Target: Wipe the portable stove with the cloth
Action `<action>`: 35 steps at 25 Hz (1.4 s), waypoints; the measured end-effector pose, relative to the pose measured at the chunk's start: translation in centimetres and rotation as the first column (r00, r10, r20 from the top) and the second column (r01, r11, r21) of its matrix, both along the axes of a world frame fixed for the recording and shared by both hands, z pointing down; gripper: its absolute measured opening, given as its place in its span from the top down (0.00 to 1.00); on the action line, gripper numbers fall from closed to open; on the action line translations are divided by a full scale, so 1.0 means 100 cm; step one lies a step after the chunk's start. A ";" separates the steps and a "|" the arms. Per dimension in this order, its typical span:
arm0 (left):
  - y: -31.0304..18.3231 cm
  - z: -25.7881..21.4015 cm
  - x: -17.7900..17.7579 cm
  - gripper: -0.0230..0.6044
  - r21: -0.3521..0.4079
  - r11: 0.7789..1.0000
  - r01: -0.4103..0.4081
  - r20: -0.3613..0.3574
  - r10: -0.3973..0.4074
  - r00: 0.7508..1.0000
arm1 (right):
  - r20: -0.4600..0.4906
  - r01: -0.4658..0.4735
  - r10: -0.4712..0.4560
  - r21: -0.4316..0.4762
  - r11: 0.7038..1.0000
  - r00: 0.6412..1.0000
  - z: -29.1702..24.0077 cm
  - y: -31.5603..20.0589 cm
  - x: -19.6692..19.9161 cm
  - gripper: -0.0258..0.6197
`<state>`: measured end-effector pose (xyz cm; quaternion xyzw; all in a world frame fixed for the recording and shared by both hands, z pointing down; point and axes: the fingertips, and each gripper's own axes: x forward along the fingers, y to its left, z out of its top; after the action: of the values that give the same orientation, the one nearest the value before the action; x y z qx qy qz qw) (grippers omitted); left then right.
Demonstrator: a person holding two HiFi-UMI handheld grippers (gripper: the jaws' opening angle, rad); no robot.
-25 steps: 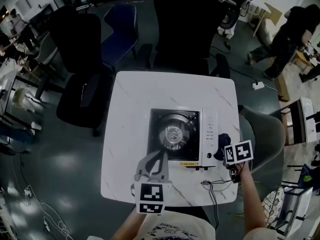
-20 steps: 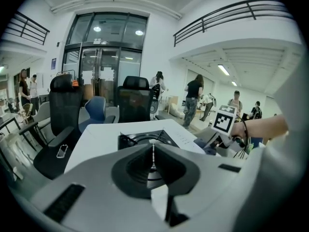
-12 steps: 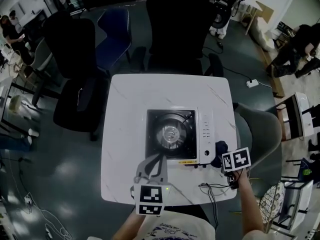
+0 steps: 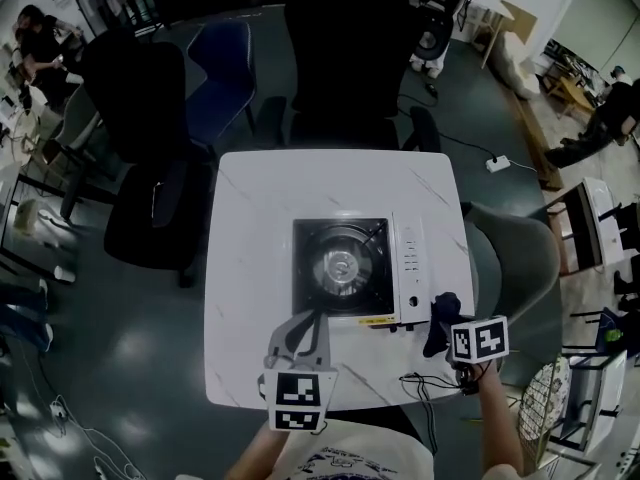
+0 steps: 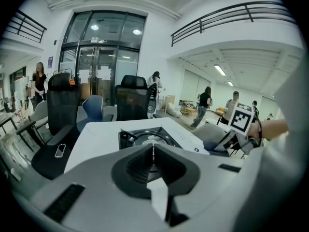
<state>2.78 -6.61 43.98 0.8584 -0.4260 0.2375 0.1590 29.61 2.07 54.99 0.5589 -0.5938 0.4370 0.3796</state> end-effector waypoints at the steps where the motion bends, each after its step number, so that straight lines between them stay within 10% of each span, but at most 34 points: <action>1: 0.000 0.000 -0.002 0.93 0.001 1.000 0.002 -0.001 -0.002 1.000 | -0.010 0.001 -0.001 0.028 1.000 1.000 -0.008 0.002 -0.004 0.81; 12: 0.000 0.002 -0.015 0.93 0.001 1.000 0.022 -0.007 -0.022 1.000 | 0.129 0.160 -0.195 0.241 0.957 0.972 -0.052 -0.004 -0.127 0.81; 35: 0.004 0.009 -0.070 0.93 -0.009 0.991 0.137 0.001 -0.137 0.991 | 0.135 0.251 -0.262 0.091 0.964 0.956 0.035 -0.015 -0.201 0.80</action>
<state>-4.25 -6.17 44.83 0.8264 -0.4829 0.2280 0.1788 9.51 0.60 58.44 0.4569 -0.7030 0.4020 0.3681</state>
